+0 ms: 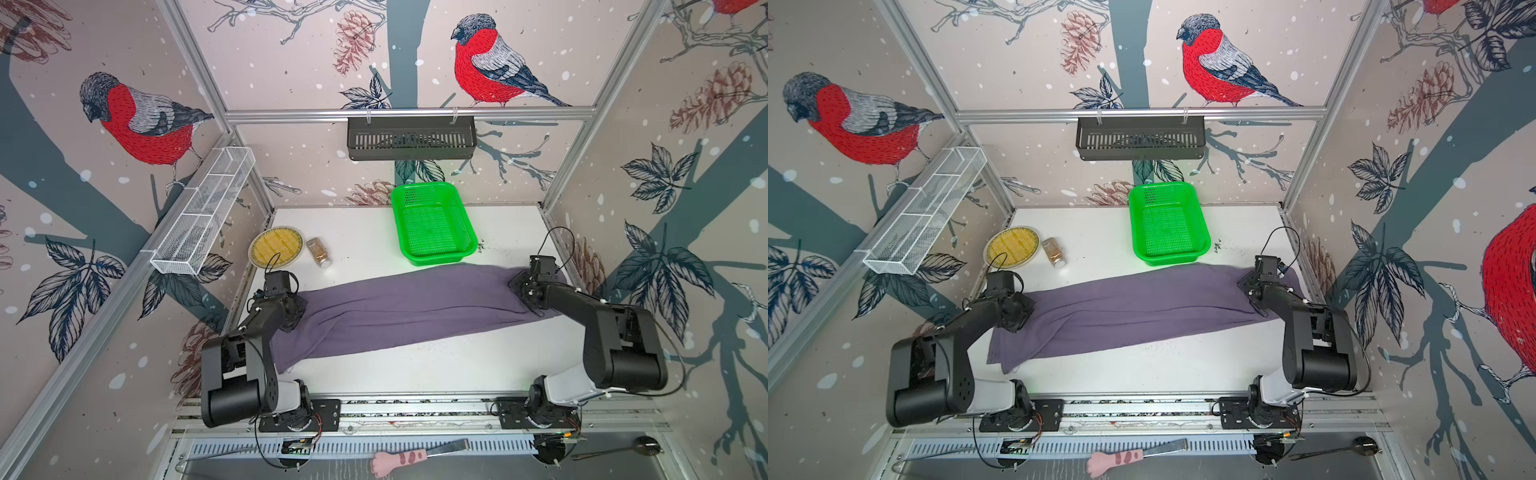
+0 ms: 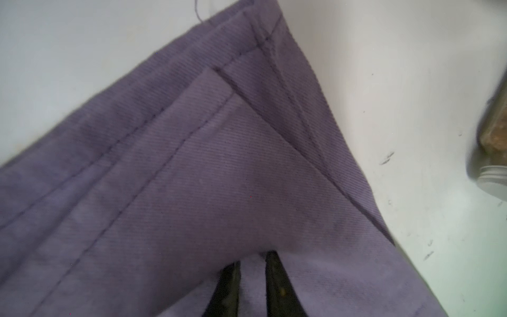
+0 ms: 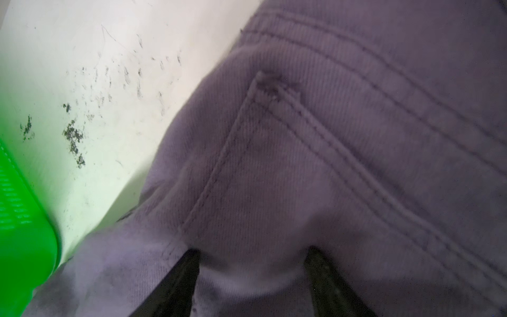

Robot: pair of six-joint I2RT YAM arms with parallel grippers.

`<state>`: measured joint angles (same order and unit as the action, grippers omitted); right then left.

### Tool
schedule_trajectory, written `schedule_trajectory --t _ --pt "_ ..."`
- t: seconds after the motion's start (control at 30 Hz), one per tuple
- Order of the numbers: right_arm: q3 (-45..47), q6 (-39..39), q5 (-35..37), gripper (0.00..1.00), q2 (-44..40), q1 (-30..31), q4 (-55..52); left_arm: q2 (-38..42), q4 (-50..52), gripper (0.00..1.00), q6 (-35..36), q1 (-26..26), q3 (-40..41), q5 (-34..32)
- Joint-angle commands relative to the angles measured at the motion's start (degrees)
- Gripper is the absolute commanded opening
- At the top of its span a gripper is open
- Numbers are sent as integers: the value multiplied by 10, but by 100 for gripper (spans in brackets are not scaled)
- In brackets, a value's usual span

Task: Fold and stack the trousers
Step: Move the trousers to the center of the table.

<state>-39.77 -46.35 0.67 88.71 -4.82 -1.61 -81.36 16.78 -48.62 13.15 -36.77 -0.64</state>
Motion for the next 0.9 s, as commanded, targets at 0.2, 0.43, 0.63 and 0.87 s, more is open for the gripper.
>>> schedule_trajectory --t 0.2,0.43,0.63,0.87 --pt "-46 0 -19 65 57 22 -24 -80 30 22 81 7 -114 -34" --pt "-52 14 -14 65 45 22 -37 -46 71 26 84 7 -137 -10" --pt "-57 50 -42 65 0 16 -77 67 121 30 70 4 -89 22" --pt "-26 85 -46 66 -83 -46 -129 205 130 35 -7 -1 47 96"
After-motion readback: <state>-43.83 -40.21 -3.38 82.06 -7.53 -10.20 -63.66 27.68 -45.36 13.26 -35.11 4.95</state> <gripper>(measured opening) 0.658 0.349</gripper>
